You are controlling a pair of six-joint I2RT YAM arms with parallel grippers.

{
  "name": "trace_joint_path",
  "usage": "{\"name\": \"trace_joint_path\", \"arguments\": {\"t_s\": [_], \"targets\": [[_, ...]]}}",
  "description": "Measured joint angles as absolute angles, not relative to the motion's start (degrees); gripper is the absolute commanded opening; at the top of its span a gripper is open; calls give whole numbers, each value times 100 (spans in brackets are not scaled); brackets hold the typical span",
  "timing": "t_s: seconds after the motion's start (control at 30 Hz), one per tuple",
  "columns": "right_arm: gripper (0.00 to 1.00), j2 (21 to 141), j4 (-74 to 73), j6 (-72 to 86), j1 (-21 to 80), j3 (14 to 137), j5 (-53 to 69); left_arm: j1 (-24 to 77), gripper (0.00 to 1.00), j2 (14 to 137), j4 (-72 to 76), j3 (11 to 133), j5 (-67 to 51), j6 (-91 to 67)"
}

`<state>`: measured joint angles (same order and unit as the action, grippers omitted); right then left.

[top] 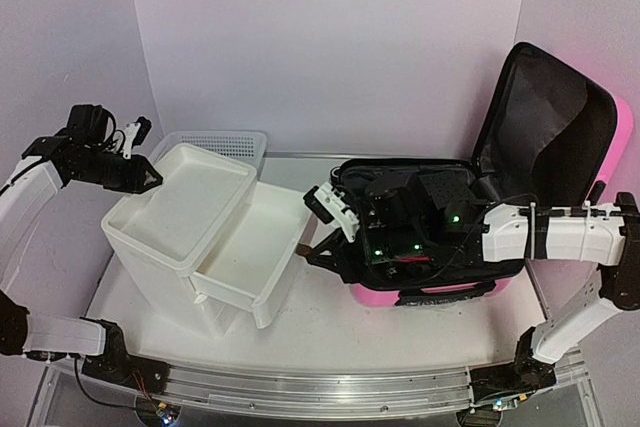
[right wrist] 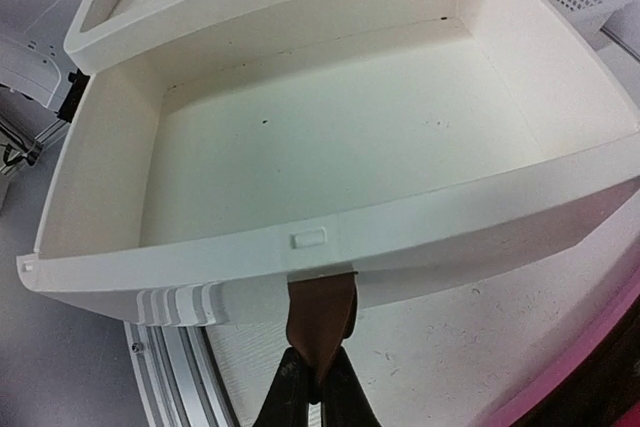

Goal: Open, take out, and arrange the luggage

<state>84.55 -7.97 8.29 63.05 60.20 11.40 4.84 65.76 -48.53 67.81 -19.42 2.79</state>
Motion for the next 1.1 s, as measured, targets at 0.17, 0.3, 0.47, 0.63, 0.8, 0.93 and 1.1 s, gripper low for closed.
{"name": "trace_joint_path", "arguments": {"t_s": [0.17, 0.3, 0.47, 0.63, 0.8, 0.93, 1.1], "targets": [[22, 8401, -1127, 908, 6307, 6023, 1033, 528, 0, 6580, -4853, 6781, -1973, 290], [63, 8311, -1529, 1081, 6311, 6045, 799, 532, 0, 6580, -4853, 6781, -1977, 276], [98, 8079, -2644, 1385, 6311, 6399, 152, 530, 0, 6578, -4851, 6781, -1977, 252], [98, 7719, -3813, 1822, 6014, 6799, -799, 530, 0, 6578, -4849, 6781, -1979, 252], [98, 7743, -4587, 2451, 4307, 7116, -963, 530, 0, 6580, -4849, 6781, -1986, 252], [98, 8366, -4928, 2956, 3369, 7686, -943, 530, 0, 6578, -4849, 6781, -1990, 252], [98, 9603, -5087, 3813, 3203, 8777, -923, 530, 0, 6576, -4849, 6781, -1997, 252]]}}
